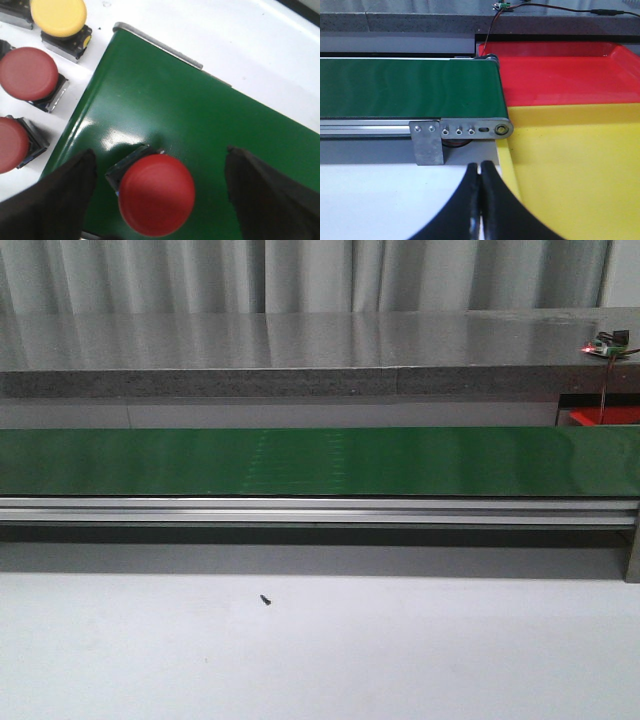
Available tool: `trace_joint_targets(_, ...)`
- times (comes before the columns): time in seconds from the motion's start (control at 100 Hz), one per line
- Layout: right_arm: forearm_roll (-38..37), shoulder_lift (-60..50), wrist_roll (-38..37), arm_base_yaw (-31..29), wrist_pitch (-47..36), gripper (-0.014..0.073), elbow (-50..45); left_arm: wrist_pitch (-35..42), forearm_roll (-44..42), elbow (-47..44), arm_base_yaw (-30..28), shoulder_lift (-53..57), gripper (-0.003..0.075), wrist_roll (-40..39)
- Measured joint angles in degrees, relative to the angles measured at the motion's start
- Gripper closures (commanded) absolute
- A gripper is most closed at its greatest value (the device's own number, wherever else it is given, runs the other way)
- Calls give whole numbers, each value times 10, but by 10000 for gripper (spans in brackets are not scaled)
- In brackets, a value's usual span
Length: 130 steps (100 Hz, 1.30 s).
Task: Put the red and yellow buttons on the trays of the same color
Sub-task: 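Set the red button on the near end of the green belt, release, then grasp a yellow push-button from the cluster with the left gripper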
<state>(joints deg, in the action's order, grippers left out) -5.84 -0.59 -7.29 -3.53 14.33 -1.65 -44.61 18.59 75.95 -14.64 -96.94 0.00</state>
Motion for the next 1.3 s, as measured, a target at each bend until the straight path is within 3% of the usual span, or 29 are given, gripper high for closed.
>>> trace_joint_targets(0.43, 0, 0, 0, 0, 0, 660, 0, -38, -17, 0, -44, 66, 183, 5)
trace_joint_targets(0.88, 0, 0, 0, 0, 0, 660, 0, -84, -68, 0, -176, 68, 184, 29)
trace_joint_targets(1.3, 0, 0, 0, 0, 0, 660, 0, -90, -101, -4, -205, 6, 185, 30)
